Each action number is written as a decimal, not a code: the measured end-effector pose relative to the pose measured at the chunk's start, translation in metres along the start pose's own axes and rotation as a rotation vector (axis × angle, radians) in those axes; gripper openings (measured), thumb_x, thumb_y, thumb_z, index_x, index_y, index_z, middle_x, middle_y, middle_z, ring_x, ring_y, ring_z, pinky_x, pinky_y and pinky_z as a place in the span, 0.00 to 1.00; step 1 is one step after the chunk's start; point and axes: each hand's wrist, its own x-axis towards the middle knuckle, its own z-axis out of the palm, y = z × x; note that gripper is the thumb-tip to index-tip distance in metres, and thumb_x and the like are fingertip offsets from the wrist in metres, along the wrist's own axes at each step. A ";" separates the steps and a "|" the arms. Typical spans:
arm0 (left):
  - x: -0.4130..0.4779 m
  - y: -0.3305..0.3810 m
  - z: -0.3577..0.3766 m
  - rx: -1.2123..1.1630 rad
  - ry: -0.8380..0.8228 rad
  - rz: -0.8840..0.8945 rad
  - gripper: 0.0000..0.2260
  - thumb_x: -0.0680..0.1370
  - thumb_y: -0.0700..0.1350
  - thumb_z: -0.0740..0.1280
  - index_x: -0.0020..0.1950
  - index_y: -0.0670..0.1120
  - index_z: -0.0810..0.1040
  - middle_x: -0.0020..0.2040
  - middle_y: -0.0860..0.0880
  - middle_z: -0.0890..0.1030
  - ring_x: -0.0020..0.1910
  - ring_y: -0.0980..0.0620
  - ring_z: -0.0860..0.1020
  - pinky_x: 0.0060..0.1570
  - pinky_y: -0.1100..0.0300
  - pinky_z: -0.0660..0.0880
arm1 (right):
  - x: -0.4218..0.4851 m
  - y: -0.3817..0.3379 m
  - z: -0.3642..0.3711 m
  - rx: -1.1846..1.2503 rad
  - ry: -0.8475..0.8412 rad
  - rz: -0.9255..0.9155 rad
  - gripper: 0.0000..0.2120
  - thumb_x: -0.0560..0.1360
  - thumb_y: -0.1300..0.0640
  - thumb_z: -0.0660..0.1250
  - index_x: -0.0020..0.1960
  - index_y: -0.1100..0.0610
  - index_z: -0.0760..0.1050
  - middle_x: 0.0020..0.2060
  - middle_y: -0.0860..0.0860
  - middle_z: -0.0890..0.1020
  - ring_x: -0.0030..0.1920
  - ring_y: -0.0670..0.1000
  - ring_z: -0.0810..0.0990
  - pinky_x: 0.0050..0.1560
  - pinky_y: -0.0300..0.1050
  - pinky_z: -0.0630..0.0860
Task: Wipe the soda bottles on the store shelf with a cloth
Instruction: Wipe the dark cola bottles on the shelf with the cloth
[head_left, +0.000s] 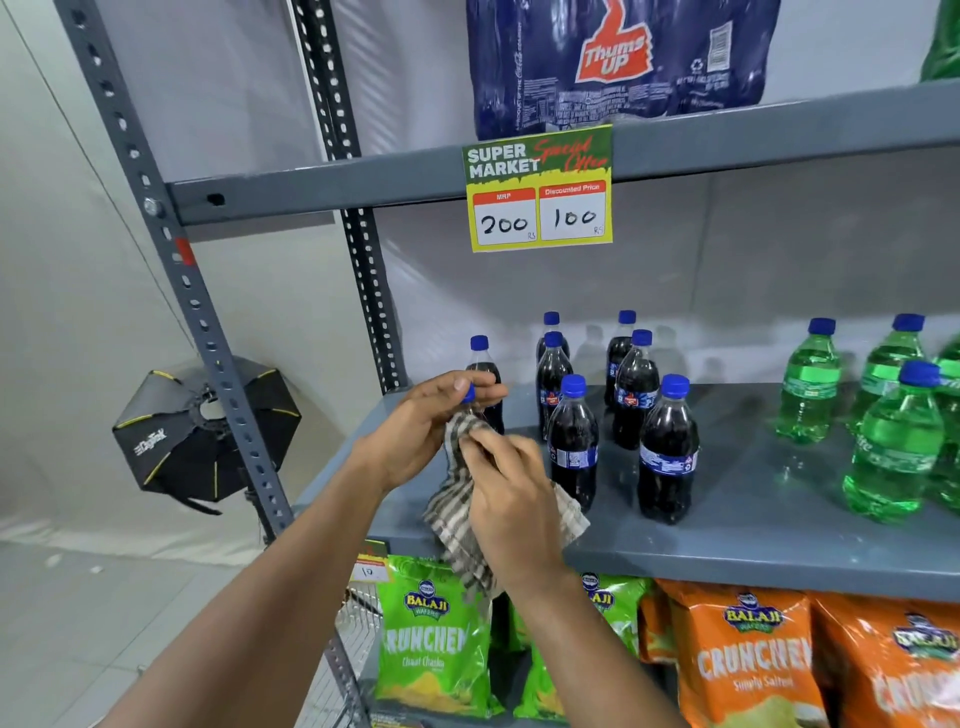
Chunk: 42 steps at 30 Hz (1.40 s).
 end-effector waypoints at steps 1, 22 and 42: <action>0.000 0.000 -0.001 -0.012 -0.008 -0.002 0.14 0.83 0.47 0.61 0.62 0.45 0.82 0.64 0.40 0.82 0.68 0.44 0.78 0.63 0.53 0.74 | 0.005 -0.001 -0.001 -0.011 -0.009 -0.011 0.14 0.79 0.63 0.60 0.56 0.60 0.83 0.56 0.51 0.83 0.53 0.54 0.75 0.58 0.41 0.74; 0.000 0.002 -0.001 -0.035 -0.007 -0.029 0.14 0.82 0.46 0.61 0.62 0.44 0.82 0.64 0.39 0.82 0.68 0.44 0.77 0.68 0.50 0.71 | 0.005 0.006 -0.001 0.003 -0.080 -0.070 0.12 0.78 0.67 0.65 0.58 0.60 0.83 0.57 0.49 0.83 0.54 0.54 0.77 0.60 0.42 0.75; 0.000 0.005 0.001 -0.062 -0.049 -0.020 0.13 0.83 0.45 0.60 0.60 0.44 0.82 0.62 0.40 0.83 0.66 0.46 0.79 0.57 0.57 0.79 | 0.004 -0.003 -0.007 0.046 0.000 0.096 0.14 0.72 0.71 0.72 0.55 0.62 0.85 0.53 0.53 0.85 0.51 0.56 0.81 0.56 0.41 0.77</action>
